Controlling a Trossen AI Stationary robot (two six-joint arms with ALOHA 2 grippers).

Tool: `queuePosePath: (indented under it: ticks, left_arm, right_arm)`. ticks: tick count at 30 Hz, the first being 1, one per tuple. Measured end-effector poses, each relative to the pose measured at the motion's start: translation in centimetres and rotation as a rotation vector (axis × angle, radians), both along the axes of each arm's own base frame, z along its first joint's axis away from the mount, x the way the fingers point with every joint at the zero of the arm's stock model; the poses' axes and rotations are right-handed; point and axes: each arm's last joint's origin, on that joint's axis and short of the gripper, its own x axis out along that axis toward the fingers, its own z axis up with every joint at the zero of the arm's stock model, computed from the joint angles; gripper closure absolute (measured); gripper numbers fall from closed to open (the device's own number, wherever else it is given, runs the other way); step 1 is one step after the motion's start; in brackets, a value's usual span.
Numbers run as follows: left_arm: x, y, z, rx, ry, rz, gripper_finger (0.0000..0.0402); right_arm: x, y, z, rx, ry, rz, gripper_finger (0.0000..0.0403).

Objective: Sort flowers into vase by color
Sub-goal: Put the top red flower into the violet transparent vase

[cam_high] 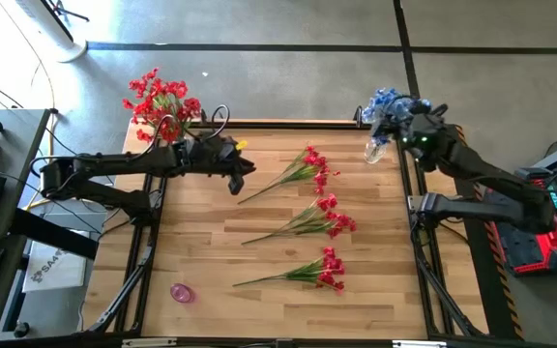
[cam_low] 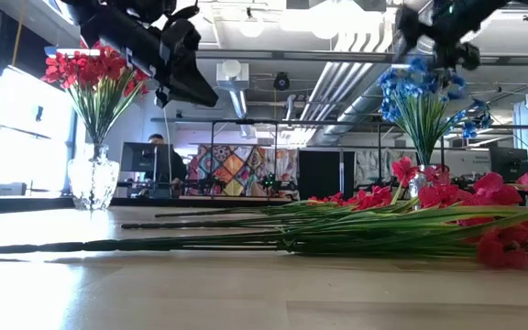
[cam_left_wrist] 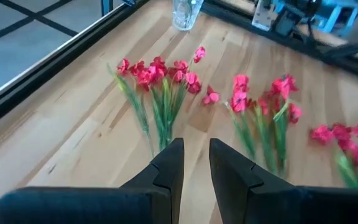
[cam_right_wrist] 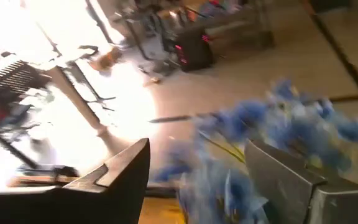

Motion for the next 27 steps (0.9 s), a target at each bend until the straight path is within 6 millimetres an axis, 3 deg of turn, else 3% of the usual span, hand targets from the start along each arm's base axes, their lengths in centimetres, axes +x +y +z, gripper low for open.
queuePosePath:
  ticks: [5,9,19,27]
  left_arm:
    - [0.7,0.4,-0.8,0.032,0.023,-0.005,0.0338]
    - [1.6,1.0,-1.9,0.018,0.034,-0.021,0.0338]
    - [3.4,1.3,-4.9,-0.084,0.080,-0.063,0.0338]
    - [3.7,0.5,-5.3,-0.107,0.092,-0.091,0.0338]
  right_arm:
    - [0.1,1.4,3.6,-0.078,-0.045,0.099,0.0153]
    - [0.4,2.8,5.0,-0.105,-0.075,0.195,0.0153]
    - [3.8,5.6,4.2,-0.093,-0.061,0.408,0.0153]
    - [7.4,6.6,3.3,-0.092,-0.071,0.479,0.0153]
